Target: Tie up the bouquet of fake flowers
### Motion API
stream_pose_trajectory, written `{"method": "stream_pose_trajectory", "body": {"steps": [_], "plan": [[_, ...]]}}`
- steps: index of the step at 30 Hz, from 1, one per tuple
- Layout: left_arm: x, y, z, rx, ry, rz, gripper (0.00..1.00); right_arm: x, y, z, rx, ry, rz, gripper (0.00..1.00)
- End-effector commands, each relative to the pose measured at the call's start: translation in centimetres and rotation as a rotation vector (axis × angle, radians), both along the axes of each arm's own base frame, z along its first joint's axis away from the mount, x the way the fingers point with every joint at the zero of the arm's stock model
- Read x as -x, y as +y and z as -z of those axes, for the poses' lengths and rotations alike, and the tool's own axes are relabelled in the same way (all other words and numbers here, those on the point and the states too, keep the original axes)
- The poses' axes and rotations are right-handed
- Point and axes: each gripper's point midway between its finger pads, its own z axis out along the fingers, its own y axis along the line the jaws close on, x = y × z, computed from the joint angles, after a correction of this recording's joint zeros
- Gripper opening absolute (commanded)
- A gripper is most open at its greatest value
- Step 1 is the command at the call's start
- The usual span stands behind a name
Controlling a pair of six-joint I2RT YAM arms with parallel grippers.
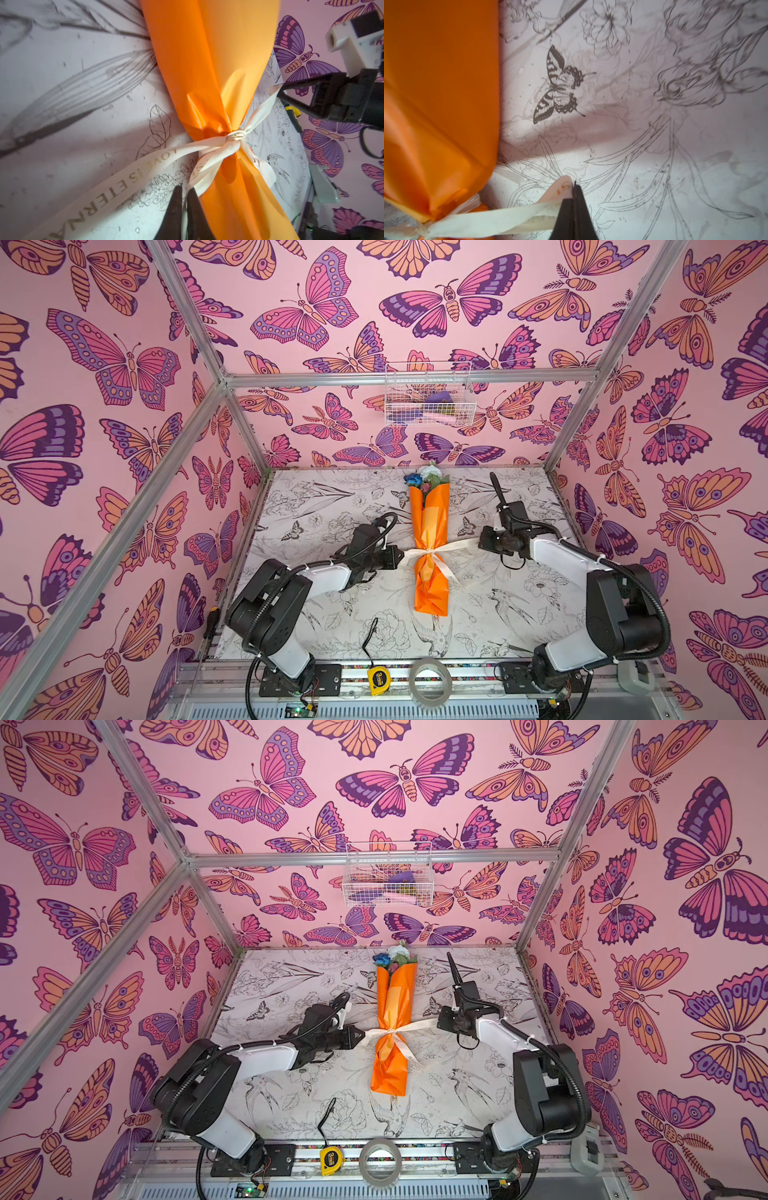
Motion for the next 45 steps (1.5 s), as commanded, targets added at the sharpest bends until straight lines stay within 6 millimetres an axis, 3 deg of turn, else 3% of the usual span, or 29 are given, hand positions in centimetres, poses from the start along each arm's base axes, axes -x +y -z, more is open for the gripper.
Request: {"method": "stream_pose_trajectory", "body": {"steps": [1, 6, 11, 13, 16, 19, 25, 31, 37, 41, 45], "plan": [[-0.4, 0.1, 0.0, -0.058, -0.027, 0.075, 0.21, -1.0, -0.7, -2.4, 0.045, -0.063, -0.016, 0.01], [-0.8, -0.4, 0.3, -0.152, -0.046, 0.185, 0.24, -0.7, 0.7, -3.0, 0.043, -0.053, -0.066, 0.09], [-2.4, -0.1, 0.5, -0.272, -0.097, 0.227, 0.21, -0.2, 0.9, -2.8, 0.061, -0.017, -0.066, 0.27], [-2.2, 0.0, 0.1, -0.294, -0.108, 0.256, 0.30, 0.1, 0.4, -2.7, 0.081, 0.002, -0.046, 0.32], [-0.6, 0.1, -0.6, -0.277, -0.126, 0.305, 0.49, 0.8, 0.0, -2.9, 0.093, 0.013, -0.035, 0.37], [2.1, 0.1, -0.4, -0.248, -0.112, 0.349, 0.61, 1.9, 0.1, -3.2, 0.066, 0.021, -0.029, 0.38], [6.2, -1.2, 2.1, -0.240, -0.066, 0.394, 0.76, 5.1, 2.6, -3.0, -0.018, 0.034, -0.079, 0.43], [7.0, -3.0, 3.8, -0.267, -0.053, 0.441, 0.77, 8.7, 4.2, -1.7, -0.013, 0.082, -0.119, 0.45], [4.8, -3.4, 5.1, -0.343, -0.069, 0.388, 0.74, 10.2, 4.2, -1.1, -0.039, 0.091, -0.101, 0.46], [2.7, -2.9, 5.4, -0.410, -0.094, 0.307, 0.58, 10.6, 3.8, -1.0, -0.018, 0.100, -0.096, 0.46], [-0.1, -1.4, 4.2, -0.499, -0.159, 0.176, 0.40, 11.1, 2.6, -0.4, 0.037, 0.133, -0.055, 0.48]]}}
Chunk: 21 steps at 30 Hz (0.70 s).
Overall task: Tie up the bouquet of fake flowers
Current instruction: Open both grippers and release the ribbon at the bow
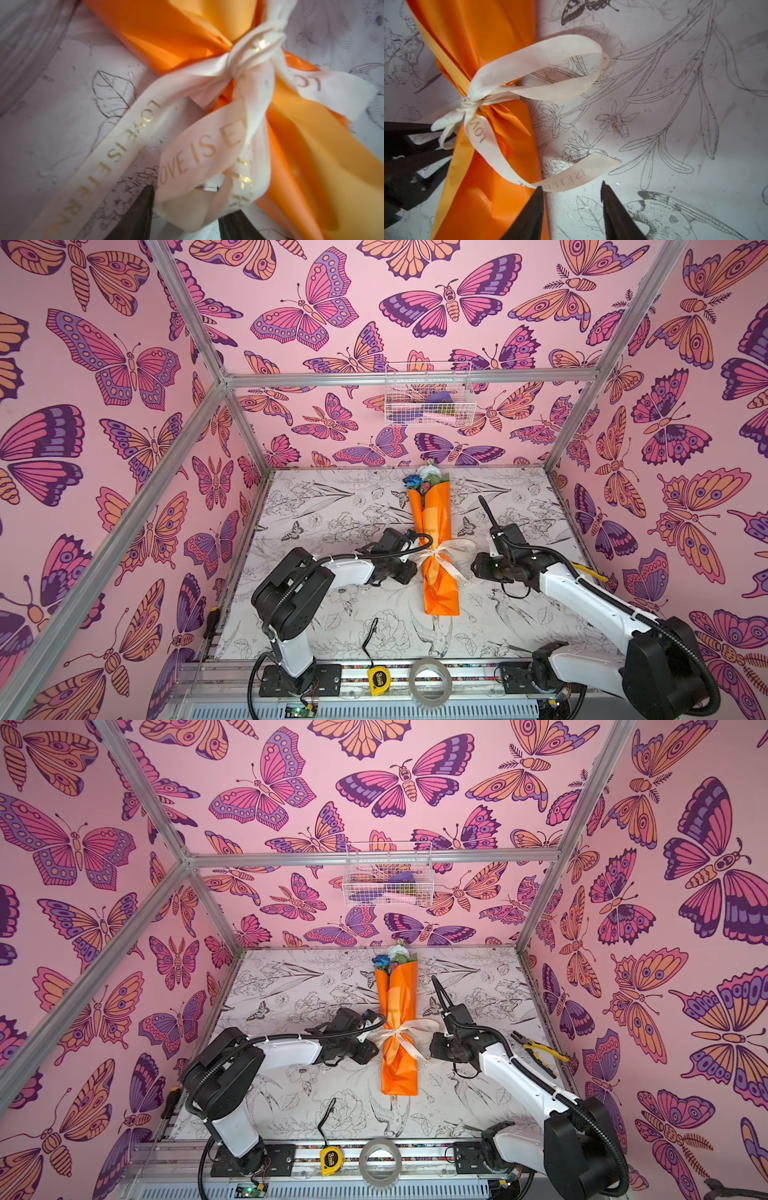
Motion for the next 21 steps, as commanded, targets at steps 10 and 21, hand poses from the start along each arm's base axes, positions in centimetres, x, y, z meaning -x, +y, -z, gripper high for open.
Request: {"method": "stream_pose_trajectory", "body": {"steps": [10, 21], "plan": [[-8.8, 2.5, -3.1, -0.060, -0.181, -0.203, 0.39, -0.4, -1.2, 0.0, 0.069, 0.003, 0.065, 0.54], [-8.8, 3.8, -3.8, -0.059, -0.185, -0.248, 0.63, -3.7, -5.3, -7.0, 0.278, -0.230, 0.158, 0.99]]}}
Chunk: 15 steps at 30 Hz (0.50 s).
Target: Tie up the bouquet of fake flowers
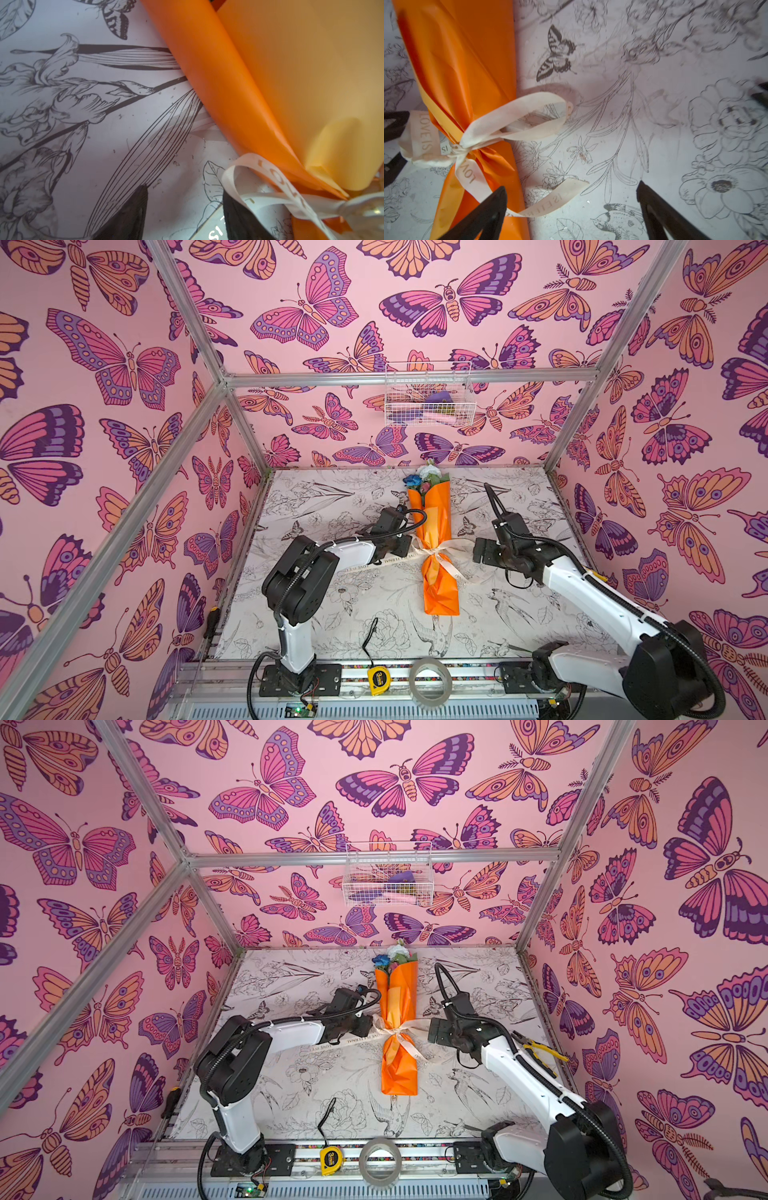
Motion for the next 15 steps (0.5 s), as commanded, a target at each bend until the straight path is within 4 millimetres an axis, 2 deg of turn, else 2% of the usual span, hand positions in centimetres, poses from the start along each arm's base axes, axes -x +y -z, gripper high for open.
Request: {"method": "stream_pose_trajectory", "body": {"steps": [1, 4, 9, 12, 15], "plan": [[0.1, 2.1, -2.2, -0.012, -0.041, -0.061, 0.65, -0.8, -2.6, -3.3, 0.134, -0.109, 0.051, 0.99], [0.1, 4.8, -4.1, -0.014, -0.066, -0.145, 0.76, -1.3, -4.9, -5.5, 0.225, -0.196, 0.126, 0.99], [0.6, 10.6, -6.2, -0.076, -0.085, -0.318, 0.91, -1.8, -8.3, -8.9, 0.314, -0.360, 0.259, 0.99], [1.3, 14.8, -7.7, -0.133, -0.128, -0.435, 1.00, -2.2, -9.1, -9.7, 0.331, -0.423, 0.265, 0.99], [2.2, 19.0, -9.6, -0.175, -0.201, -0.556, 1.00, -2.6, -9.1, -9.5, 0.383, -0.484, 0.217, 0.99]]}}
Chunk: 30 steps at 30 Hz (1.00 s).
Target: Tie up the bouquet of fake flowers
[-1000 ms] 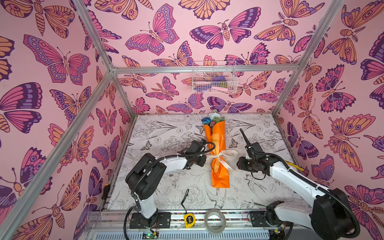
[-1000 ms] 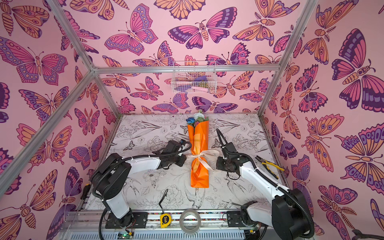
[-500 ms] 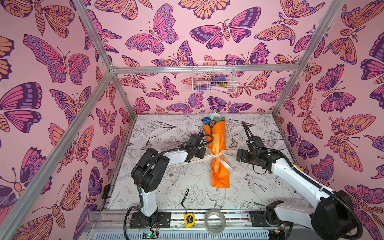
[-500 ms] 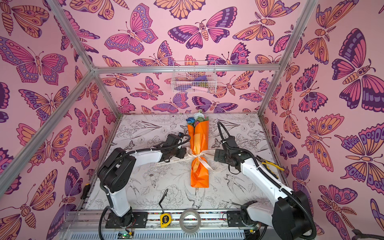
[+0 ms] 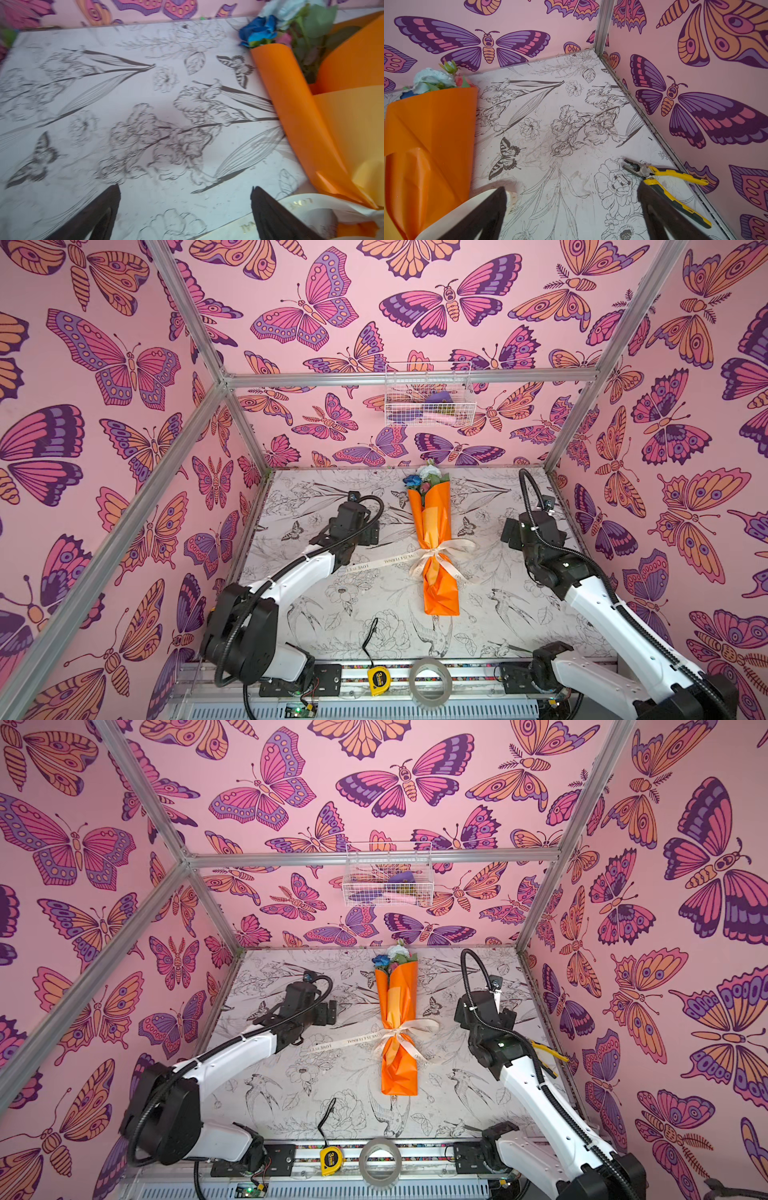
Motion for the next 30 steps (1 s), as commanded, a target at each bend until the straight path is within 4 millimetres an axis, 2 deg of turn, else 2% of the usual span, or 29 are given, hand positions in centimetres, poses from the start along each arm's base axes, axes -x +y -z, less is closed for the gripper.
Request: {"method": "stream_pose_trajectory", "body": {"steps": [1, 2, 4, 7, 10, 13, 14, 15, 19, 26, 30], "plan": [[2.1, 6.0, -0.6, -0.110, -0.024, -0.191, 1.00, -0.7, -1.0, -0.6, 0.112, -0.075, 0.006, 0.99], [2.6, 7.6, -2.0, -0.119, -0.071, -0.238, 1.00, -0.7, -1.1, -0.5, 0.125, -0.083, 0.009, 0.99], [3.7, 10.5, -3.3, -0.138, -0.136, -0.327, 1.00, -0.9, -1.1, -0.4, 0.153, -0.093, 0.002, 0.99], [5.7, 14.3, -4.4, -0.163, -0.232, -0.448, 1.00, -1.2, -1.3, 0.0, 0.198, -0.101, -0.003, 0.99], [7.7, 17.5, -4.3, -0.207, -0.320, -0.555, 1.00, -1.5, -1.6, 0.3, 0.241, -0.141, 0.003, 0.99], [9.0, 19.1, -3.5, -0.225, -0.387, -0.590, 1.00, -1.7, -1.9, 1.5, 0.235, -0.174, -0.014, 0.99], [9.1, 19.3, -3.7, -0.220, -0.414, -0.588, 1.00, -1.7, -2.0, 1.9, 0.229, -0.180, -0.020, 0.99], [9.7, 19.5, -2.2, -0.233, -0.402, -0.578, 1.00, -1.6, -2.3, 2.4, 0.223, -0.190, -0.018, 0.99], [10.1, 19.8, -1.2, -0.228, -0.421, -0.555, 1.00, -1.3, -2.8, 4.3, 0.206, -0.203, -0.036, 0.99], [8.1, 16.7, 0.1, -0.134, -0.479, -0.365, 1.00, -1.6, -2.7, 6.3, 0.154, -0.200, -0.083, 0.99], [7.1, 15.9, 0.6, -0.135, -0.493, -0.313, 1.00, -2.1, -2.8, 6.9, 0.155, -0.194, -0.094, 0.99]]}}
